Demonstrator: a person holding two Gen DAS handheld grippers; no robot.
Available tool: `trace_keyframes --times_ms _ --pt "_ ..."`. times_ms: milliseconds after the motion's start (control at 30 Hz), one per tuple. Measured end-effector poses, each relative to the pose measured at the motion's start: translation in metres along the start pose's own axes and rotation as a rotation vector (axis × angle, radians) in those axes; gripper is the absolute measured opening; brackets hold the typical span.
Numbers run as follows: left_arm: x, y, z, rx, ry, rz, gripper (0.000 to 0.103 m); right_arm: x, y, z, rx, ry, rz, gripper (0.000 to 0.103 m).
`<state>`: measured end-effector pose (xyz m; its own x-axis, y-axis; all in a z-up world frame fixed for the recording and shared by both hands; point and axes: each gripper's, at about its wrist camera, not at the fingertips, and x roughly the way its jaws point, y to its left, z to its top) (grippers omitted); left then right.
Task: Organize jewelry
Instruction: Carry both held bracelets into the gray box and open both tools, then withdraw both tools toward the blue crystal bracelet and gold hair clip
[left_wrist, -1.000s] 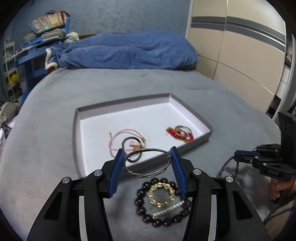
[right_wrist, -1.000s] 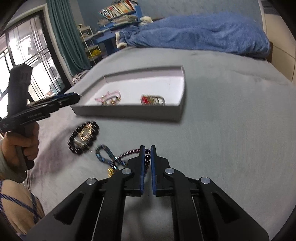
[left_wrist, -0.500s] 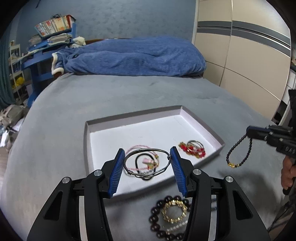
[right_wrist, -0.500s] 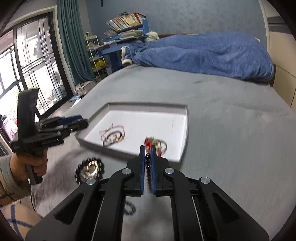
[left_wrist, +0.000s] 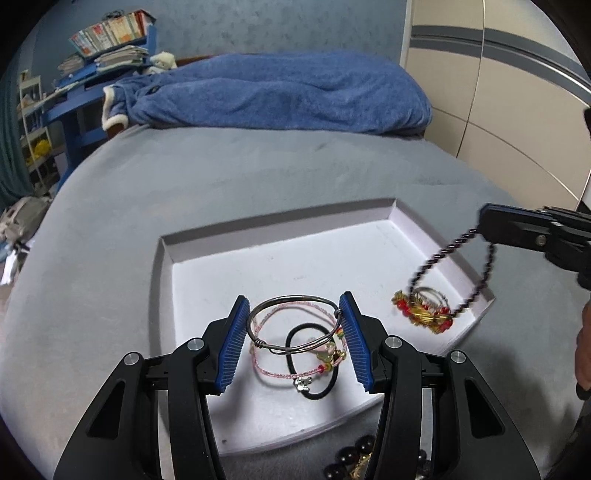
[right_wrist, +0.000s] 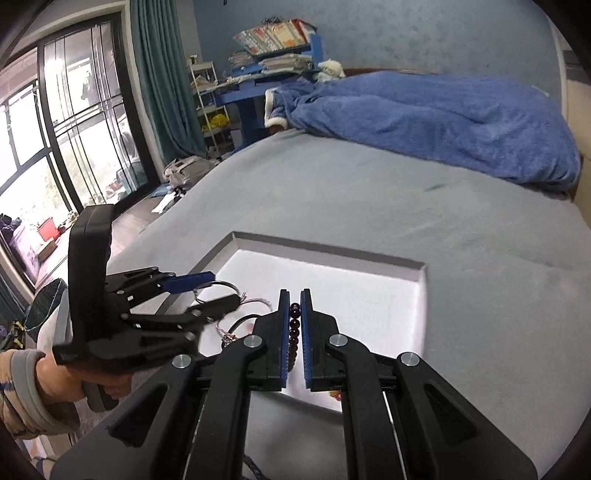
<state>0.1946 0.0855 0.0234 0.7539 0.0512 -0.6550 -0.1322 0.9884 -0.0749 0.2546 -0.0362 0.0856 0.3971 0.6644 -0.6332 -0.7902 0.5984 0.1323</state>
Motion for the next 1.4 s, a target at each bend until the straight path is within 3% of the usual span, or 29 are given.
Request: trace_keyframes --times_ms 167,367,533,633,800,1067,1400 --pt "0.014 0.001 -0.007 0.008 0.030 0.003 0.052 0.030 -0.019 -0.012 0.061 0.070 -0.032 0.006" --pt "0.025 0.003 -0.014 0.011 0.057 -0.004 0.052 0.034 -0.040 -0.027 0.108 0.095 -0.078 0.006" --pt "0.024 0.002 -0.017 0.010 0.053 0.003 0.062 0.035 -0.049 -0.034 0.117 0.114 -0.101 0.006" --pt "0.020 0.001 -0.019 0.013 0.043 0.000 0.075 0.034 -0.048 -0.037 0.108 0.121 -0.111 0.008" --pt "0.003 -0.002 -0.024 0.001 0.015 -0.006 0.084 0.018 -0.043 -0.041 0.085 0.069 -0.099 0.032" --pt "-0.035 -0.007 -0.043 -0.019 -0.053 -0.029 0.092 -0.022 -0.034 -0.058 0.065 -0.023 -0.086 0.058" --pt "-0.064 -0.022 -0.074 0.017 -0.078 -0.031 0.095 -0.046 -0.022 -0.100 0.053 -0.012 -0.090 0.065"
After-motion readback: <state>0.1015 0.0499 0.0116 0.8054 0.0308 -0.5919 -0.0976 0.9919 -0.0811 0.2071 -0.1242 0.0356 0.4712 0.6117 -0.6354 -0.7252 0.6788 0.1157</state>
